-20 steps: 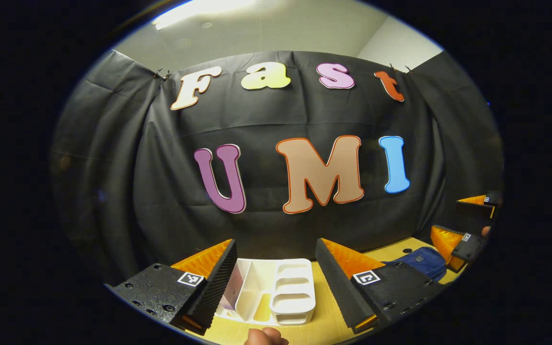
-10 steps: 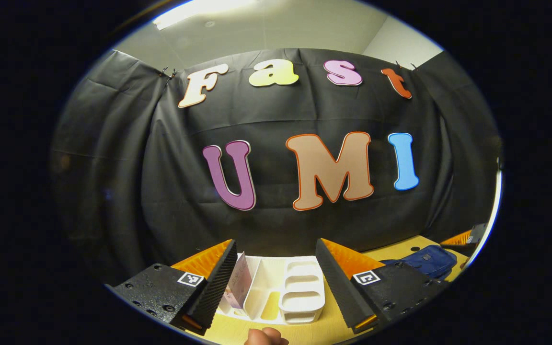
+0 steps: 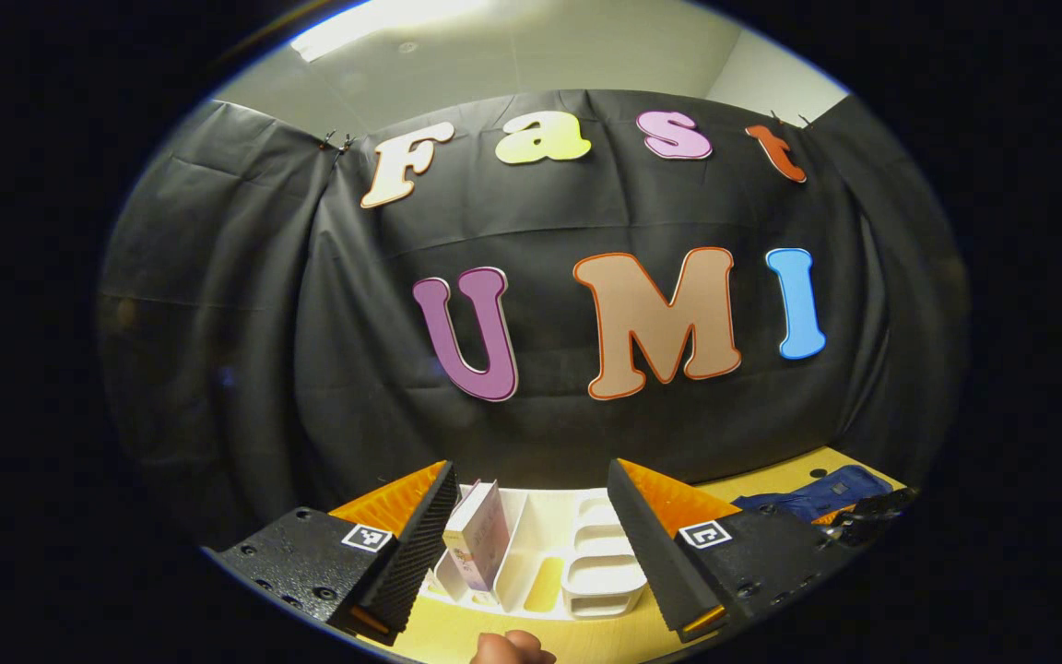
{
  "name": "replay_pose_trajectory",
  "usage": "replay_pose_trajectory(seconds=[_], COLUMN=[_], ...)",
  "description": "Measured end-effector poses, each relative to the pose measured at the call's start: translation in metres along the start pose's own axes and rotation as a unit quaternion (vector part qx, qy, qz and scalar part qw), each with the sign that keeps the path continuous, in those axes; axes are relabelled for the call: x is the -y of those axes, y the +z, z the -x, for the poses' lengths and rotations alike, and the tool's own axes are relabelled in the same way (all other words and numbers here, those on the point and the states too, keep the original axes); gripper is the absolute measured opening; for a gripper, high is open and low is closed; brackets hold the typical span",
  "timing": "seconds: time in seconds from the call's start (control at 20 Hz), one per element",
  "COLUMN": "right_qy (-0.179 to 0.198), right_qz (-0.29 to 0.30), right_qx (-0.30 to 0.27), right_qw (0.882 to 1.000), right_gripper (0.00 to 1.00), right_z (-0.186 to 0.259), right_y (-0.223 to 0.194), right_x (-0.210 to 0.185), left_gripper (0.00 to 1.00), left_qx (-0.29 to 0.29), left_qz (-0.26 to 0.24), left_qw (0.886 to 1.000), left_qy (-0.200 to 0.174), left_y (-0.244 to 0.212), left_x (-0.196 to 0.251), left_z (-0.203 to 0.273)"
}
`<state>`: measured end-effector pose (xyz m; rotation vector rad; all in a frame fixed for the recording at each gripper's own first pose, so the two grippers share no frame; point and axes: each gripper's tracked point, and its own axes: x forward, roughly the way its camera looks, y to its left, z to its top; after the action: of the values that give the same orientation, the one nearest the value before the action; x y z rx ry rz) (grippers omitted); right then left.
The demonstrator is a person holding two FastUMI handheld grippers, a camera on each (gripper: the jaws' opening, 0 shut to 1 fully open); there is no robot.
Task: Open the schoolbag, grab two books from the bookshelf and put them into the schoolbag.
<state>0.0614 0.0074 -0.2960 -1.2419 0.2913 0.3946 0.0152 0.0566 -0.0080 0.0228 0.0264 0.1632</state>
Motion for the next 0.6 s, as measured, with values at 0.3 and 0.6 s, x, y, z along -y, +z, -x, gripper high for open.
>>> replay_pose_trajectory(seconds=[0.3, 0.6], right_qy=[0.014, 0.022], right_qz=[0.064, 0.109], right_qx=[-0.002, 0.02], right_qw=[0.998, 0.994], right_gripper=[0.9, 0.89], right_z=[-0.033, -0.056], right_y=[-0.005, 0.009], right_x=[-0.019, -0.028], left_gripper=[0.96, 0.96], left_qx=[-0.002, -0.005], left_qz=[-0.008, -0.008], left_qw=[1.0, 1.0], left_qy=[0.012, 0.019], left_y=[0.002, 0.002], left_x=[-0.007, -0.011], left_z=[0.004, 0.011])
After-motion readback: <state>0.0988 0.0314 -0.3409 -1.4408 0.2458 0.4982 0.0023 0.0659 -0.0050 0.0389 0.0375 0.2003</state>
